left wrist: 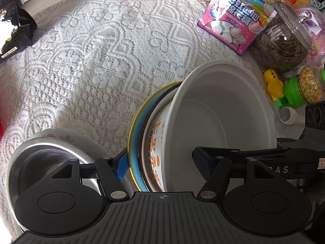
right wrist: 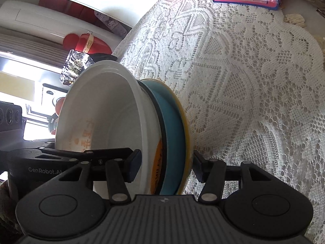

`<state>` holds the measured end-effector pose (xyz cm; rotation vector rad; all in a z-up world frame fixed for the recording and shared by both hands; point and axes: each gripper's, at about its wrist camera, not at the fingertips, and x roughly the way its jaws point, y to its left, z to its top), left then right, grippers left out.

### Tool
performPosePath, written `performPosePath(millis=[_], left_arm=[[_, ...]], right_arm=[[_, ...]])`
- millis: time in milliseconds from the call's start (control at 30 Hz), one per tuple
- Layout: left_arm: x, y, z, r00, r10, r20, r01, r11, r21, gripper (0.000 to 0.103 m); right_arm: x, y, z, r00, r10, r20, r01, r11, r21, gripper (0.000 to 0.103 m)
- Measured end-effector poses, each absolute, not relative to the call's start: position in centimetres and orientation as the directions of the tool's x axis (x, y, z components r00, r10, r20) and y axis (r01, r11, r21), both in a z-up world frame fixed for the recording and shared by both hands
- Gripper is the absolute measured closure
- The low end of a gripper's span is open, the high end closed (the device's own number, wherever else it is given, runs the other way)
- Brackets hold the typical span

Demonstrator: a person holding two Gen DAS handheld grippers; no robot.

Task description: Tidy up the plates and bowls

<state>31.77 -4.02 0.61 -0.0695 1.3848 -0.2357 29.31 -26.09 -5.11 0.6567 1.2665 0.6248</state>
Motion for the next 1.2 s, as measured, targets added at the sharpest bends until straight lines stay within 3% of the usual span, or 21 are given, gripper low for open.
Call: performPosePath(millis=[267,433,533,733,900,1200], left_arm=[[32.1,-4.0,0.5,0.139,-0.195,-0.971,0.115,0.977,-0.18,0.034],[32.0,-2.9,0.3,0.124,-0.189,-0.974,0.082,0.98,-0.18,0.053],[31.9,-2.6,0.4,0.13,-0.196,-0.972,0.078,0.979,-0.187,0.054],[31.8,-3.2,0.4,0.138,-0.175,-0.975,0.098,0.982,-0.162,0.05],[31.6,-3.8,0.0,0.13,-0.164,-0.978,0.118,0.982,-0.149,0.044],[31.8,-3.3,0.0,0.124,-0.188,-0.974,0.093,0.98,-0.177,0.045]], right_arm=[[29.5,-26.7,-5.5,0.176,0.763,-0.622,-0.047,0.637,0.769,0.048],[28.4,-27.0,-2.8,0.317,0.7,-0.64,-0.158,0.704,0.692,0.047],[28.0,-27.0,-1.2,0.381,0.661,-0.646,-0.22,0.744,0.631,0.045],[28.2,-25.9,-2.4,0.321,0.648,-0.691,-0.207,0.76,0.616,0.045],[28.5,-25.7,-4.1,0.23,0.707,-0.669,-0.112,0.702,0.703,0.043],[28.5,-25.3,-4.4,0.214,0.692,-0.69,-0.063,0.714,0.697,0.045]])
